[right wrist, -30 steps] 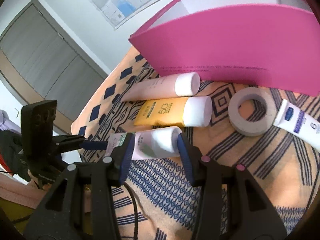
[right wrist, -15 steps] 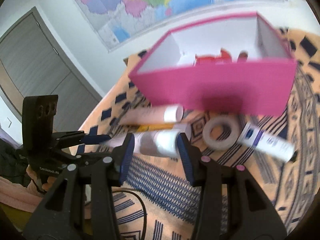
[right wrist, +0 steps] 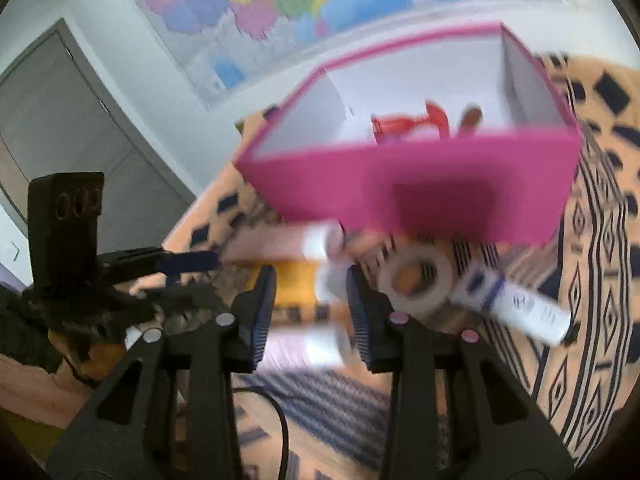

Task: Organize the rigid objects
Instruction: 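Lift the pink leaf-print tube and carry it toward the magenta box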

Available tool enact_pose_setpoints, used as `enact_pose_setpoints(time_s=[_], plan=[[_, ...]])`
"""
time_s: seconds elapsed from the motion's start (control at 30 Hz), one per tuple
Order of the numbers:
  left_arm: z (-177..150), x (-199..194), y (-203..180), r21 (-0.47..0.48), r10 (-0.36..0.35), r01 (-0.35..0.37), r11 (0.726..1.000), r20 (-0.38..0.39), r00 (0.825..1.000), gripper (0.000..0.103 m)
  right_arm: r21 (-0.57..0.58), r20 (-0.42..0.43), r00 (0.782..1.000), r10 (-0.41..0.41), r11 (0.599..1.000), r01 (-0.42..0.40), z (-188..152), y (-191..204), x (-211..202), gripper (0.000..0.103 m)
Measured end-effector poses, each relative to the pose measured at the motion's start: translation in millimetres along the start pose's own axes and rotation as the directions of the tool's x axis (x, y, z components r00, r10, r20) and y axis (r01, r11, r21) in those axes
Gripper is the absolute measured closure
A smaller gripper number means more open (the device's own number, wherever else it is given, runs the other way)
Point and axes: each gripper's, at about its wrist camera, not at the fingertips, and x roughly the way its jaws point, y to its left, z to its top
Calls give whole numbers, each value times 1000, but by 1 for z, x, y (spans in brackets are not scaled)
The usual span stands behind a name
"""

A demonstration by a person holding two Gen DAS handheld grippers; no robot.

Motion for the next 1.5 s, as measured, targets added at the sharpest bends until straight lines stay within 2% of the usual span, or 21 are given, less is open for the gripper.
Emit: enact_pose_setpoints(time_s=[0.13,0.23,0.47,0.57,0.67,0.77,0.83,1.07,1.5], plan=[[-30,0,15,-63,19,-22,998,-45,999,40,7,-72,997,27,1000,-27,-20,-9,8,63],[-43,-4,21,-96,28,-33,995,-53,998,40,16,-79,996,35,999,-34,-25,-13,12,56],[-67,4,17,-126,68,-83,989,-117,991,39,21,-105,993,53,998,-52,-25,-15,32,55],[-71,8,22,-162,48,-70,984,-132,990,39,27,-122,990,76,997,-74,-24,-14,42,55],[-70,11,19,-157,32,-52,986,-127,991,40,23,-135,987,86,996,-84,-25,-11,46,55],[-68,13,18,-156,42,-62,986,-129,991,40,10,-128,990,59,998,-59,-27,-8,43,55],[-66,13,19,-164,28,-48,985,-126,992,40,20,-115,991,69,998,-67,-27,-6,39,56],[-58,22,8,-139,35,-55,989,-139,990,40,22,-64,998,27,999,-26,-25,-2,25,56],[-33,16,-4,-91,55,-64,994,-97,994,40,30,31,999,-11,999,10,-18,4,-3,56]])
